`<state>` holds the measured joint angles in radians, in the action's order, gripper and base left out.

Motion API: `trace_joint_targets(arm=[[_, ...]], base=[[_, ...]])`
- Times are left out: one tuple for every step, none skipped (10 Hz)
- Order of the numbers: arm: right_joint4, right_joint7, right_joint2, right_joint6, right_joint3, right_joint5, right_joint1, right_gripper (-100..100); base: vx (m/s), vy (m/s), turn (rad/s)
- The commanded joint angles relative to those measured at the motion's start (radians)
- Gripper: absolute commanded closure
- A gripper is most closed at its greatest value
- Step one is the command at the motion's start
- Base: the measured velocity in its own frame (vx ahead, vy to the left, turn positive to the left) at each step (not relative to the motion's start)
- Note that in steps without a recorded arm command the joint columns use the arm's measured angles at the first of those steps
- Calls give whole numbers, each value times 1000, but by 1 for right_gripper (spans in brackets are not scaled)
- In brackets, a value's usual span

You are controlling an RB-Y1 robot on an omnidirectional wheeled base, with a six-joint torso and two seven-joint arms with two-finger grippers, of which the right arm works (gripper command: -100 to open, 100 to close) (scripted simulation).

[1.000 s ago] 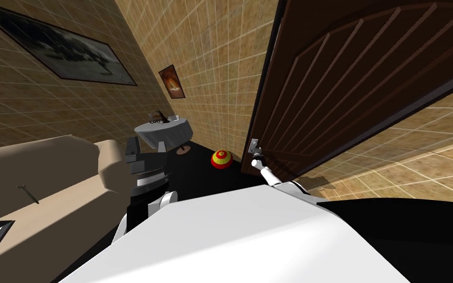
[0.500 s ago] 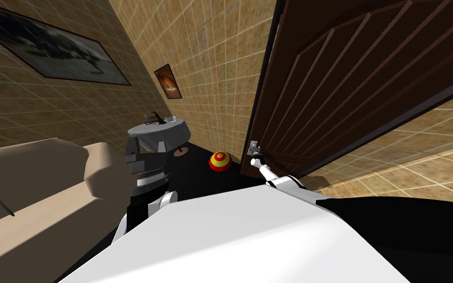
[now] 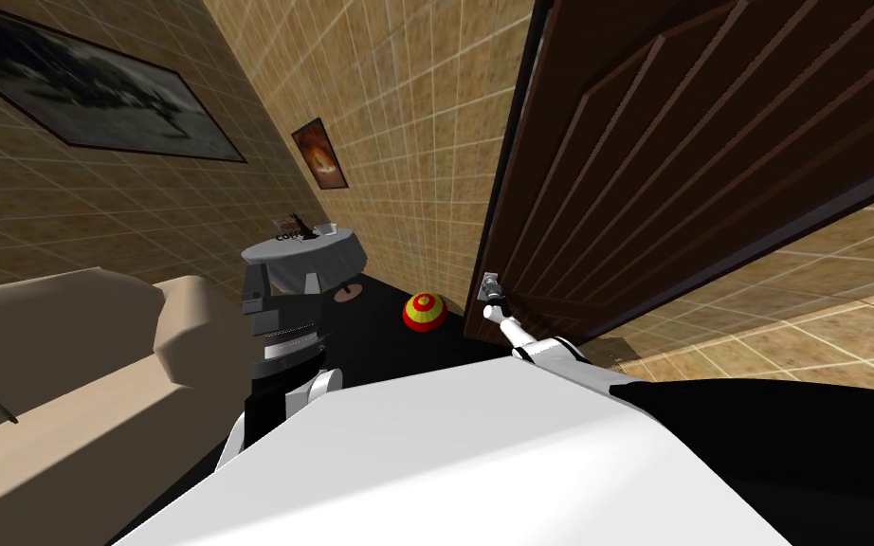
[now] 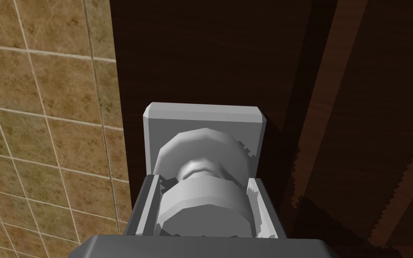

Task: Pull the door open

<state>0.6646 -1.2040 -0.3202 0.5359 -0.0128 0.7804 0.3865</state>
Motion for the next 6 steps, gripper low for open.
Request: trace_joint_targets(arm=[[0, 0, 1, 1, 0, 0, -1, 100], [0, 0, 1, 1, 0, 0, -1, 100], [0, 0, 1, 1, 0, 0, -1, 100], [8, -15, -5, -6, 17, -6, -5, 100], [12, -23, -8, -9, 25, -9, -7, 100], [17, -32, -11, -11, 34, -12, -9, 100]], base=[[-7, 2, 1], [0, 0, 0], [0, 0, 0], [-131, -36, 107], [-216, -59, 149], [-228, -49, 102]])
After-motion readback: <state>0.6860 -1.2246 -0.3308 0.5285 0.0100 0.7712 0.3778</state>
